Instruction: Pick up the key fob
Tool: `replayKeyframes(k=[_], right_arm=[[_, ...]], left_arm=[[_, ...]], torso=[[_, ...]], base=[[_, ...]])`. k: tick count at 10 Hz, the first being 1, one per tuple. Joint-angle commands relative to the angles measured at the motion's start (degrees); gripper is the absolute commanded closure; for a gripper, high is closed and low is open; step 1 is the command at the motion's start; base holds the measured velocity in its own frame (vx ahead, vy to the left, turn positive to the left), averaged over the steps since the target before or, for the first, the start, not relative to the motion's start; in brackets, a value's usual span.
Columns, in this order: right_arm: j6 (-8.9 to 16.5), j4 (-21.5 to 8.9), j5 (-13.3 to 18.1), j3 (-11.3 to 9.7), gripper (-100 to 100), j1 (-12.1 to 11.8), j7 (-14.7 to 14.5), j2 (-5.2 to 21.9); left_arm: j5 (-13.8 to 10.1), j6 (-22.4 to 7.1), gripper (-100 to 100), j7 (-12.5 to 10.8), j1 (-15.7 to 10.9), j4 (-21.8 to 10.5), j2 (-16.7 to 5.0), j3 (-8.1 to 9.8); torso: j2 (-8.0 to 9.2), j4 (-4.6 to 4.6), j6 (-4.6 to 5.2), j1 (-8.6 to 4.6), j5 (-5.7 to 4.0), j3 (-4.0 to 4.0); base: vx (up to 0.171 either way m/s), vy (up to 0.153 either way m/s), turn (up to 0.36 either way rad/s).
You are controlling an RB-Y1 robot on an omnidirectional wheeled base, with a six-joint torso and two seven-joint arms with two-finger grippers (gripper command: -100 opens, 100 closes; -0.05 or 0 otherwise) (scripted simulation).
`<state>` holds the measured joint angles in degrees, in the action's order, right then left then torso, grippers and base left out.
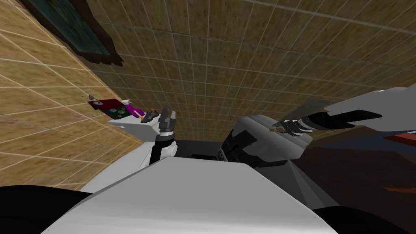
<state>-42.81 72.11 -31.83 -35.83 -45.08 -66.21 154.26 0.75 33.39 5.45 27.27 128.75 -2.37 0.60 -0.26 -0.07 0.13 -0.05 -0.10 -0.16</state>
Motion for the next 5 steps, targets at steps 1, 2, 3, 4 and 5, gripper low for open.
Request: replayKeyframes(k=[1, 2, 3, 4, 5], right_arm=[[0.46, 2.23, 0.09, 0.06, 100, 1.75, -1.0, 1.42], [0.46, 2.23, 0.09, 0.06, 100, 1.75, -1.0, 1.42], [0.51, 3.78, 0.23, 0.63, 100, 2.97, -1.84, 3.04], [0.24, 2.6, 0.12, 0.56, 100, 2.06, -1.07, 2.42], [0.2, 2.7, 0.15, 0.6, 0, 2.15, -1.14, 2.58]], left_arm=[[0.0, 0.0, 0, 0.0, 0.0, 0.0, 0.0, 0.0], [0.0, 0.0, 0, 0.0, 0.01, 0.0, 0.0, 0.0], [0.0, 0.0, 0, 0.0, -0.01, 0.0, 0.0, 0.0], [0.0, 0.0, 0, 0.0, 0.0, 0.0, 0.0, 0.0], [0.0, 0.0, 0, 0.0, -0.01, 0.0, 0.0, 0.0]], torso=[[0.0, 0.0, 0.0, 0.0, 0.0, 0.0], [0.04, 0.02, 0.07, -0.01, 0.0, 0.03], [0.11, 0.02, 0.0, -0.04, -0.02, 0.06], [0.1, 0.04, 0.05, 0.02, 0.02, 0.07], [0.17, 0.03, -0.01, -0.02, -0.01, 0.09]], base=[[0.066, 0.007, -0.209], [0.046, 0.006, -0.081], [0.055, 0.015, -0.214], [0.03, 0.014, -0.056], [0.0, 0.0, 0.0]])
